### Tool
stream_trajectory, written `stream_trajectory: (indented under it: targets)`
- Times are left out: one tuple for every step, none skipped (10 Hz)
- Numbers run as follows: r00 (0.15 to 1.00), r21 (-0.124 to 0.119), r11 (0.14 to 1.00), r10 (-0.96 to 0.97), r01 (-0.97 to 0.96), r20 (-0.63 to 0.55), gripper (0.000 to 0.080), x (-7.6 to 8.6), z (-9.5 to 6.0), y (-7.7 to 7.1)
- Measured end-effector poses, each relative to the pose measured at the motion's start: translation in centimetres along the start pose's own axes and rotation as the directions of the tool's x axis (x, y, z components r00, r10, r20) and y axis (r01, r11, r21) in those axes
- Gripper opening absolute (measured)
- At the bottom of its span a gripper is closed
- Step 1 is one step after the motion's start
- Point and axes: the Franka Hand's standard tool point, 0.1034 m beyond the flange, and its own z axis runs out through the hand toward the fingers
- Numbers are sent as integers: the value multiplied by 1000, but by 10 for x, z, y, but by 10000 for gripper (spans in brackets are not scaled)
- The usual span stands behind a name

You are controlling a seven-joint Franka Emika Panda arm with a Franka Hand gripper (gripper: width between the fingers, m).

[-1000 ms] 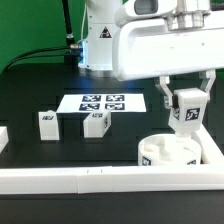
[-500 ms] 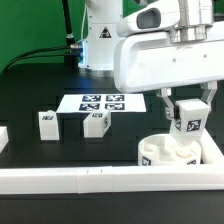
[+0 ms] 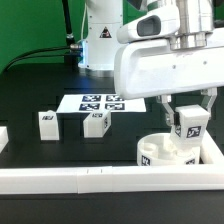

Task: Assemble stool

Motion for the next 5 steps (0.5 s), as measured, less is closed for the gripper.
stream_trajectory:
  targets:
    - [1000, 1, 1000, -1, 1, 3, 337, -1, 2, -1]
    - [1000, 1, 1000, -3, 3, -4, 337, -1, 3, -2]
    - [1000, 0, 1000, -5, 5, -20, 337, 1, 3, -4]
    - [999, -1, 1000, -6, 6, -37, 337, 2, 4, -5]
    - [998, -2, 1000, -9, 9, -56, 337, 2, 4, -6]
